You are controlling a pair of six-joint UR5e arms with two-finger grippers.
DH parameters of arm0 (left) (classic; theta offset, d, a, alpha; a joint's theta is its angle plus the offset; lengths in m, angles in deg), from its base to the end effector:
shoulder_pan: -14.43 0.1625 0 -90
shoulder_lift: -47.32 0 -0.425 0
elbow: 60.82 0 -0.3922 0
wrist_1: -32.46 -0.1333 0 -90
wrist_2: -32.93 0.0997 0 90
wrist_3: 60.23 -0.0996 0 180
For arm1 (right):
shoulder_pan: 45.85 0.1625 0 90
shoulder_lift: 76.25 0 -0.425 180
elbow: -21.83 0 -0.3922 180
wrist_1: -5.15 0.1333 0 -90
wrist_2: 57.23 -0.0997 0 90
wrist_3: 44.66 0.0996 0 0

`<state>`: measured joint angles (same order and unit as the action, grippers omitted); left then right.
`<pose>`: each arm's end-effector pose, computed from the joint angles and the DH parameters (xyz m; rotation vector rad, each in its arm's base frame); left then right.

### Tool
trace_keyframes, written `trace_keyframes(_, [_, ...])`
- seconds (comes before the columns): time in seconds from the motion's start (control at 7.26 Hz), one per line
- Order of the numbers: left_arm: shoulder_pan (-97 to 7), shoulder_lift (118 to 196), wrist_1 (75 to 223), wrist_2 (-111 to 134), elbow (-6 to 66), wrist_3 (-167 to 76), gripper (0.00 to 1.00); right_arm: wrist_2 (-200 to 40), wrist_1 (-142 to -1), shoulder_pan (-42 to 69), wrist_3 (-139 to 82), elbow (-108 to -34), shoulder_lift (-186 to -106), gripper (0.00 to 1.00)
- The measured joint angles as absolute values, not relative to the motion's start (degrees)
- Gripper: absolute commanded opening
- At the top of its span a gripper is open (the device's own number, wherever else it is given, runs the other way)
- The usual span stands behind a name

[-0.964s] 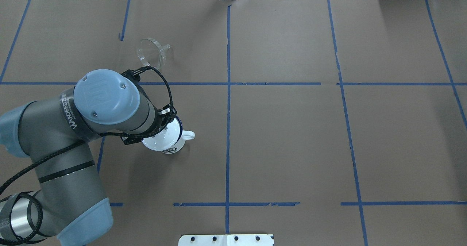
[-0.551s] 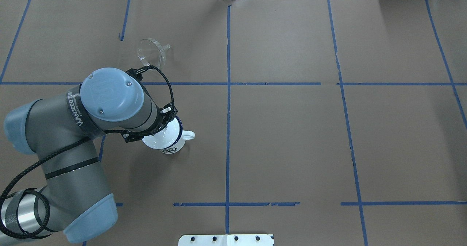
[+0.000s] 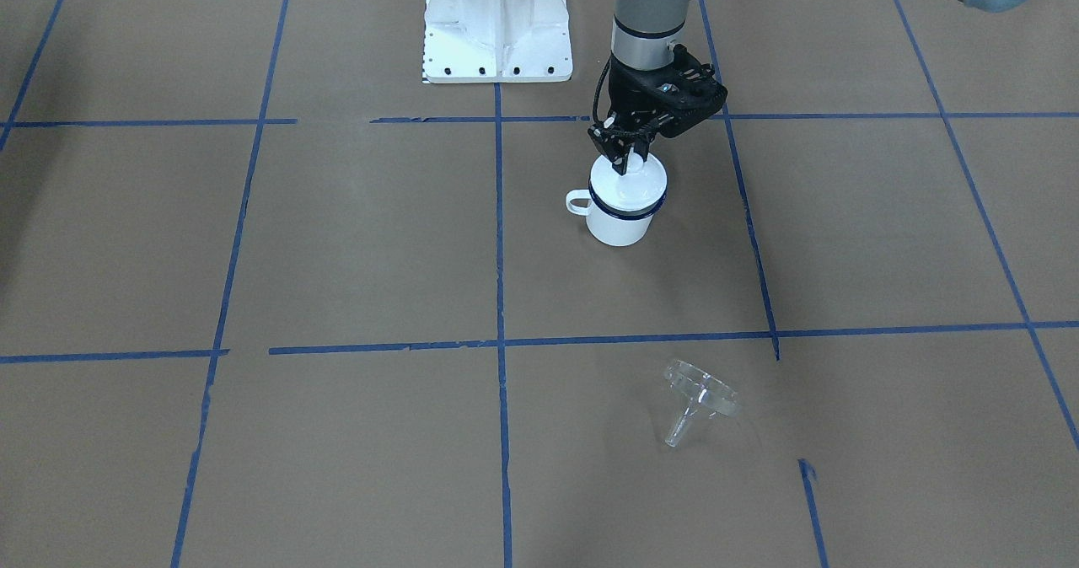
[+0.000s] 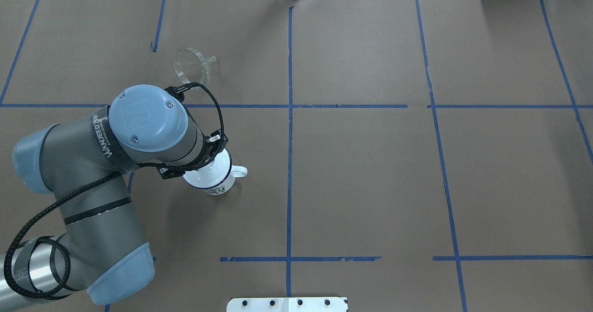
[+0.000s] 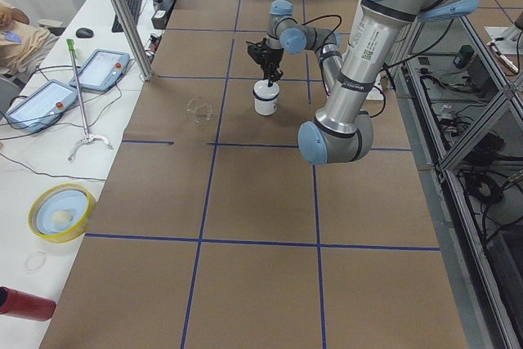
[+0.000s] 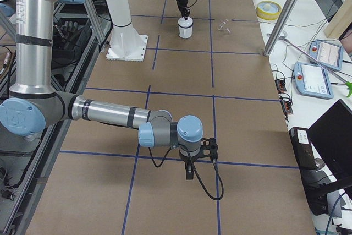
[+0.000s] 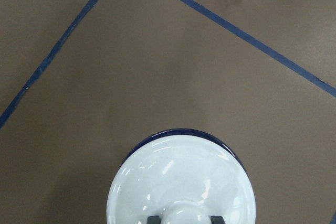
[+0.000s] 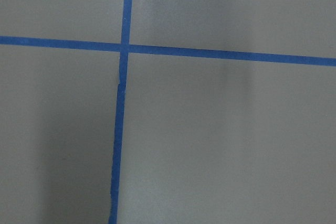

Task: Remove funnel from cup
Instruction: 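Carry the white lidded cup over the mug and lower it onto the mug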

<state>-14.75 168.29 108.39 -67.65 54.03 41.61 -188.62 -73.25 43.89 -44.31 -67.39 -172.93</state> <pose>0.4491 -0.3825 0.2091 -0.0659 0.7573 -0.6146 0.0654 -0.4446 0.7029 0.0652 -0.7224 -0.0246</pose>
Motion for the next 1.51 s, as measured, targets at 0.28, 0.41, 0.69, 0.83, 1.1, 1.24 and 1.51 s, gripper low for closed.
trace_keyframes(0.28, [-14.75, 168.42, 108.44, -67.62, 53.51, 40.77, 0.00, -188.63, -73.25, 43.89, -44.31, -67.38, -172.93, 1.00])
trace_keyframes(0.41, [-14.75, 168.46, 108.46, -67.61, 53.36, 40.59, 0.00, -188.63, -73.25, 43.89, -44.31, -67.38, -172.93, 1.00])
trace_keyframes(0.69, [-14.75, 168.65, 108.54, -67.56, 52.82, 40.50, 0.99, -188.63, -73.24, 43.89, -44.31, -67.43, -172.93, 1.00])
trace_keyframes(0.83, [-14.74, 168.92, 108.54, -67.54, 52.19, 40.50, 1.00, -188.63, -73.25, 43.89, -44.31, -67.46, -172.93, 1.00])
trace_keyframes(1.1, [-14.72, 169.55, 108.50, -67.54, 51.31, 40.47, 1.00, -188.63, -73.25, 43.89, -44.31, -67.44, -172.93, 1.00])
trace_keyframes(1.24, [-15.12, 169.72, 108.47, -67.62, 51.25, 40.22, 1.00, -188.63, -73.25, 43.89, -44.31, -67.43, -172.93, 1.00])
trace_keyframes(1.51, [-19.30, 169.91, 108.28, -71.15, 51.76, 34.30, 1.00, -188.63, -73.25, 43.89, -44.31, -67.39, -172.93, 1.00])
